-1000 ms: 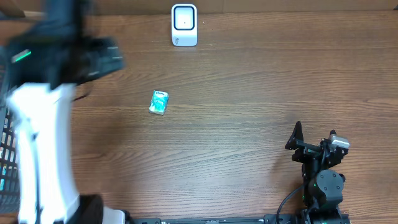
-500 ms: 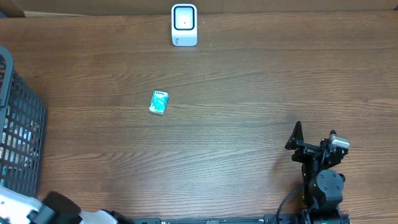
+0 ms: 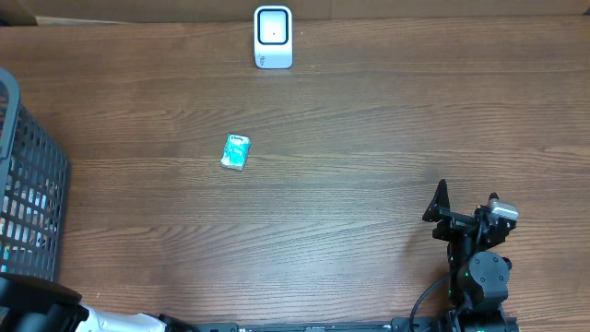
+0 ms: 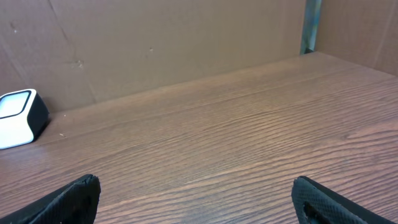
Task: Scan the item barcode
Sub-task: 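Lower the left gripper into the basket and grasp the orange Kleenex pack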
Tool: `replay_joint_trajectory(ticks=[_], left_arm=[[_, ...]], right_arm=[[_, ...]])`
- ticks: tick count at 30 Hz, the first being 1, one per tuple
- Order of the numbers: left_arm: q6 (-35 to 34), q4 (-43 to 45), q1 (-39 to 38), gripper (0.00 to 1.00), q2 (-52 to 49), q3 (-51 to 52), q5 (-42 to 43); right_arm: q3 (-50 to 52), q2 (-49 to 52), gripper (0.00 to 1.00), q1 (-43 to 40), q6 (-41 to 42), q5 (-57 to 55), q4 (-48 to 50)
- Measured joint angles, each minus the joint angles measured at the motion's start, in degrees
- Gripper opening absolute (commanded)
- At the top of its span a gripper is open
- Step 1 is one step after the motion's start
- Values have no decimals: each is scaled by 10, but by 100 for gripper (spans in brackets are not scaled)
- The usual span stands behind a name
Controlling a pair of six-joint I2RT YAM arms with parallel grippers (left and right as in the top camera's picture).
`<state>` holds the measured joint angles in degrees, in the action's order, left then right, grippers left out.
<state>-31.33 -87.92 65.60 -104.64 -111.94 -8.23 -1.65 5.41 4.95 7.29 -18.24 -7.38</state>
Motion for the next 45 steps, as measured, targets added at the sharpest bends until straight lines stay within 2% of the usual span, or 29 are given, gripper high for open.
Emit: replay_joint_trajectory(ticks=[7, 15, 25, 30, 35, 45], left_arm=[[4, 121, 1, 75, 0, 137, -6], [18, 226, 1, 75, 0, 235, -44], [37, 362, 1, 76, 0, 308, -94], [77, 426, 1, 72, 0, 333, -96], [95, 439, 1, 67, 0, 346, -96], [108, 441, 1, 66, -31, 348, -100]], right_arm=[[0, 0, 100, 0, 0, 0, 0], [0, 0, 100, 0, 0, 0, 0], [0, 0, 100, 0, 0, 0, 0], [0, 0, 100, 0, 0, 0, 0], [0, 0, 100, 0, 0, 0, 0], [0, 0, 100, 0, 0, 0, 0]])
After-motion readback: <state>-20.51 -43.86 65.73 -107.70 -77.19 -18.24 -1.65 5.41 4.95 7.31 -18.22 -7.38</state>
